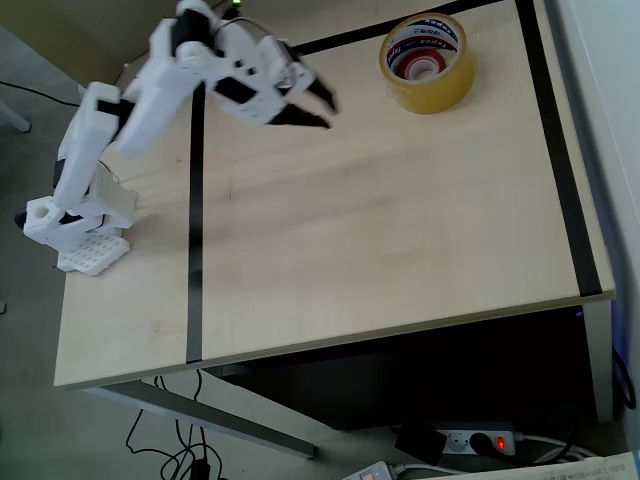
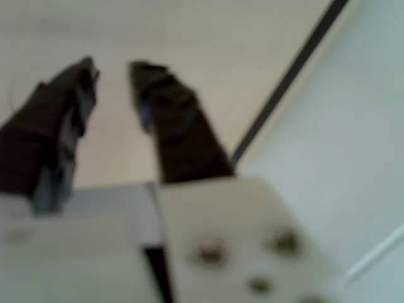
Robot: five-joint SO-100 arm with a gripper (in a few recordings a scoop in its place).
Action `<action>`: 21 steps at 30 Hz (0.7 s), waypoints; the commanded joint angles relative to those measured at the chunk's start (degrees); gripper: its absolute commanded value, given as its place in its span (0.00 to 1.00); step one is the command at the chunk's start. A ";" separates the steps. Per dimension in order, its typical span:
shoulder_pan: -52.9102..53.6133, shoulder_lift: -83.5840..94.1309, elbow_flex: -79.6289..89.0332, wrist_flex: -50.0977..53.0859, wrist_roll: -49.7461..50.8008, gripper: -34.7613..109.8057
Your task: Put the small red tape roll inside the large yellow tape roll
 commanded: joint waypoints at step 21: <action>3.78 122.87 149.06 -47.64 11.16 0.24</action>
